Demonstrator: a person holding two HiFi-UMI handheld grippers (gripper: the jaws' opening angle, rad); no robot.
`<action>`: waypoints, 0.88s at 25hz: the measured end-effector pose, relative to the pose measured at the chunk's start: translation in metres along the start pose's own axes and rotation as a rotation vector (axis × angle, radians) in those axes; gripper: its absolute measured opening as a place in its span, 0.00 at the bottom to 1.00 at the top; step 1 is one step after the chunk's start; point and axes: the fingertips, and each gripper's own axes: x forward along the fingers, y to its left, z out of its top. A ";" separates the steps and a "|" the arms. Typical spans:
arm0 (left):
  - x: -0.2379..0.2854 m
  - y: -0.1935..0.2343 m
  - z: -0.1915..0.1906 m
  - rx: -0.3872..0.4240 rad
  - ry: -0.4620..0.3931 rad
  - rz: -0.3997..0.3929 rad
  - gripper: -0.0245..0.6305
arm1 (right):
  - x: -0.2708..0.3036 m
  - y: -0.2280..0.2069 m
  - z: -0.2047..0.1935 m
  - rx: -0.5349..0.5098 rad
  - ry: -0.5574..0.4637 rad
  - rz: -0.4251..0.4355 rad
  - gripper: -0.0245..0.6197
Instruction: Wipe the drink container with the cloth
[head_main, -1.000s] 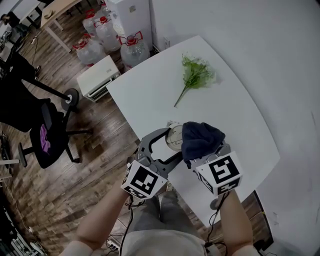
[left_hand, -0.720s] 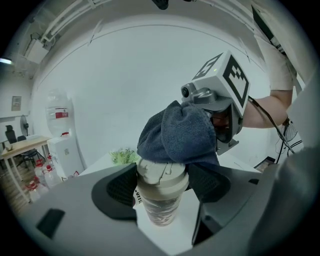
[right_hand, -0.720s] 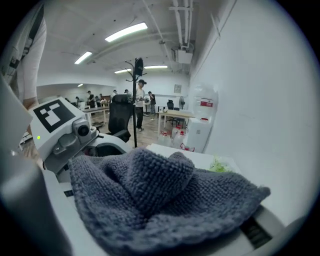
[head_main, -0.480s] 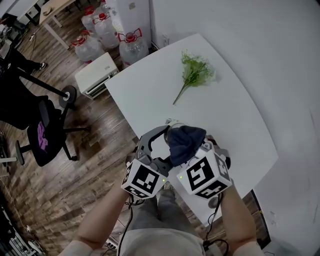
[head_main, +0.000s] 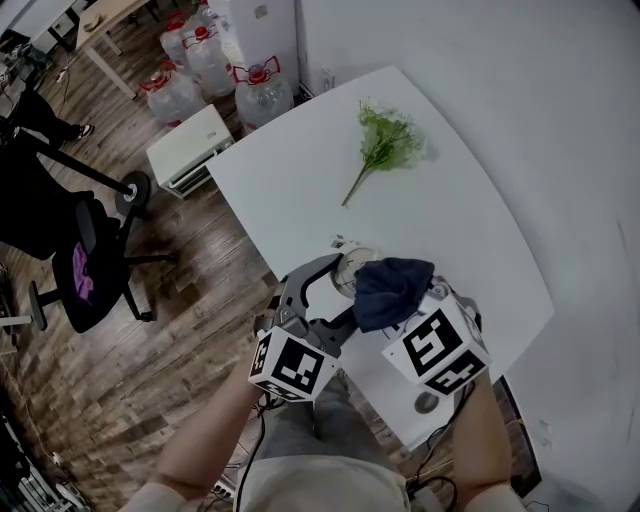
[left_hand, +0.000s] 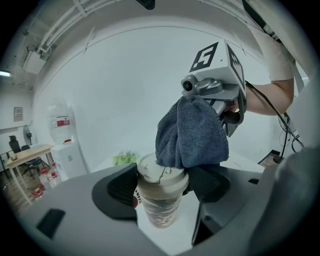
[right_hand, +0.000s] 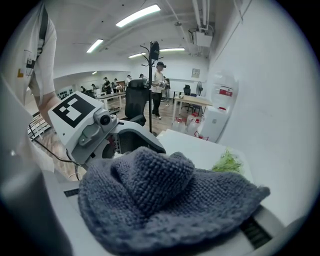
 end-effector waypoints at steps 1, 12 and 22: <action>-0.001 0.000 0.000 -0.007 0.003 -0.007 0.55 | 0.000 -0.005 0.000 0.027 -0.016 -0.019 0.09; -0.012 0.012 -0.011 -0.116 0.011 0.041 0.48 | 0.030 -0.005 0.029 -0.049 -0.027 -0.085 0.10; -0.015 0.011 -0.011 -0.124 0.021 0.042 0.48 | -0.008 0.005 -0.007 0.066 0.035 0.029 0.09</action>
